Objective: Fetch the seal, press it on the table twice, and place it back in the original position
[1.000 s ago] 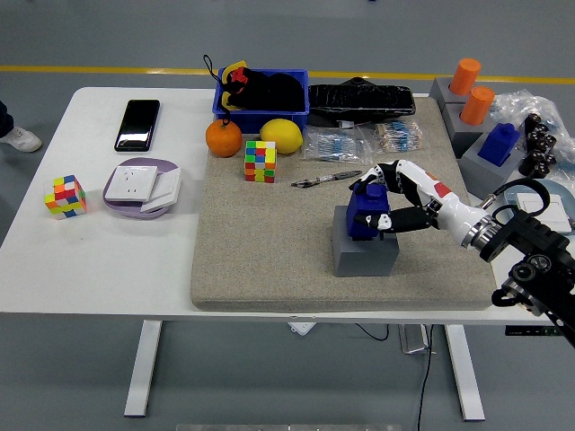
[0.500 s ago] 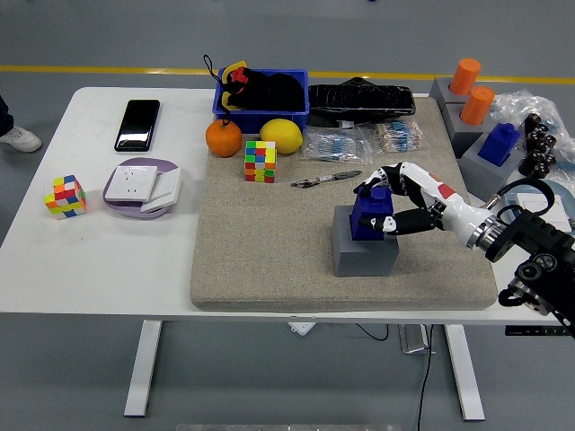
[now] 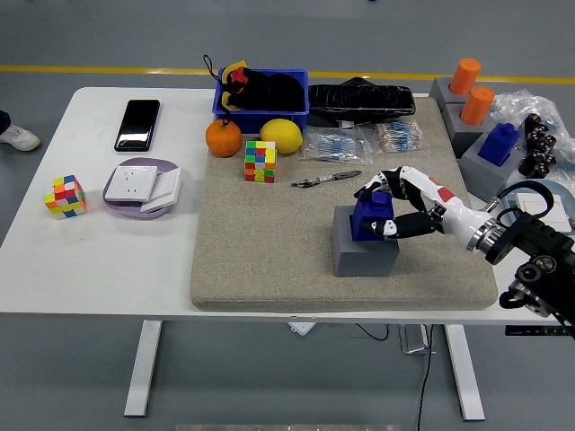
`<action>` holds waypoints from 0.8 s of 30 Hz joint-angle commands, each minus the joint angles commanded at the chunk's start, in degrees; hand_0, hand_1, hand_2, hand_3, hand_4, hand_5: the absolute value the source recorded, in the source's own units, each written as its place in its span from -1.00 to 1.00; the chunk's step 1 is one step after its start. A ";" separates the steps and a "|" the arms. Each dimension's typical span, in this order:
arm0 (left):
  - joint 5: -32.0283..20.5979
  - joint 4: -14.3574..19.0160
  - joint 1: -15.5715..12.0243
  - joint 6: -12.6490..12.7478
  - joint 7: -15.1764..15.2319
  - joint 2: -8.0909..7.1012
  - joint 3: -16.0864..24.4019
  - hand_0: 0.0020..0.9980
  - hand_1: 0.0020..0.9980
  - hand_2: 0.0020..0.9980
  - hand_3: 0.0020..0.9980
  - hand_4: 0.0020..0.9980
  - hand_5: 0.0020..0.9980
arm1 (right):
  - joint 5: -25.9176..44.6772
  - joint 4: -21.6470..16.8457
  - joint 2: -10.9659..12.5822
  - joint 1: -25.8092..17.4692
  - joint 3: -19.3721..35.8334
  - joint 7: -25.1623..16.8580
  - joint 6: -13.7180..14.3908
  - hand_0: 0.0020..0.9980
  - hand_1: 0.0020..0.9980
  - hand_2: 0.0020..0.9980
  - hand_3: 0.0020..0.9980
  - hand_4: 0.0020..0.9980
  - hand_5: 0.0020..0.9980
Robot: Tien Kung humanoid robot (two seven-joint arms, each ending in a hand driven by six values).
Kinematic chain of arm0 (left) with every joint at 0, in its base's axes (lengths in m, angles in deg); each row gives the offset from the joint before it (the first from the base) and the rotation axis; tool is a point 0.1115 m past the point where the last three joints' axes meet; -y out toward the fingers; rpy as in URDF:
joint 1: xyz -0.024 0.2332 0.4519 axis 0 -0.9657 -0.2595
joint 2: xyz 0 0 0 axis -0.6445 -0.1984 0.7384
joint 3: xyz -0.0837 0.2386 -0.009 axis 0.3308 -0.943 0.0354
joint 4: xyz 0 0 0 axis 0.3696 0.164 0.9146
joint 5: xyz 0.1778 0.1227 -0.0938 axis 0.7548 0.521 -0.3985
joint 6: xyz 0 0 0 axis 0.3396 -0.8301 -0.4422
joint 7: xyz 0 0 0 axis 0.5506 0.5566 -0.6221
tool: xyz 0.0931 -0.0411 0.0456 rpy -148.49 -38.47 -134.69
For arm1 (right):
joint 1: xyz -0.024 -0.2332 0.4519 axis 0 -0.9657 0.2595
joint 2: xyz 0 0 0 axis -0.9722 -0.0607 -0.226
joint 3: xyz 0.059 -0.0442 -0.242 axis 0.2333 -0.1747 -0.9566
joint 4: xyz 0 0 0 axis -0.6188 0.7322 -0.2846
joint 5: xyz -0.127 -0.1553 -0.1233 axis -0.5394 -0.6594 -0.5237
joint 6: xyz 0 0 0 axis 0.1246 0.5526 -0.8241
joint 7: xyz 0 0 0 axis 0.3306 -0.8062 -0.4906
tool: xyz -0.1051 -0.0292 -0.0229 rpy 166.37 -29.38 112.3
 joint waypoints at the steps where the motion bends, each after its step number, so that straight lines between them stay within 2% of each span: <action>1: 0.02 0.01 0.01 0.00 0.01 0.00 0.04 0.59 0.50 0.48 0.55 0.60 -0.05 | 0.01 0.04 -0.01 0.03 -0.05 -0.01 0.06 0.16 0.01 -0.01 0.01 0.56 -1.00; 6: 0.05 0.02 0.03 -0.02 0.01 0.03 0.10 0.59 0.50 0.48 0.55 0.60 -0.05 | -0.12 0.08 -0.07 0.14 -0.15 -0.18 0.76 0.16 0.01 -0.01 0.01 0.56 -1.00; 7: 0.02 0.01 0.01 -0.03 -0.01 0.04 0.05 0.59 0.50 0.48 0.55 0.60 -0.05 | -0.14 0.09 -0.09 0.18 -0.16 -0.16 0.79 0.20 0.16 0.11 0.15 0.78 -1.00; 12: 0.02 0.00 -0.03 -0.03 -0.01 0.03 0.08 0.59 0.50 0.48 0.55 0.60 -0.05 | -0.10 0.04 -0.09 0.23 -0.22 -0.06 0.69 0.20 0.16 0.11 0.15 0.78 -1.00; 13: 0.03 0.00 -0.03 -0.02 -0.01 0.02 0.09 0.59 0.50 0.48 0.55 0.60 -0.05 | -0.11 0.03 -0.09 0.23 -0.24 -0.03 0.67 0.23 0.21 0.17 0.19 0.89 -1.00; 24: 0.07 0.02 -0.01 -0.05 -0.04 0.07 0.19 0.59 0.50 0.48 0.55 0.60 -0.05 | -0.27 -0.09 -0.08 0.29 -0.33 0.33 0.18 0.24 0.25 0.25 0.25 0.92 -1.00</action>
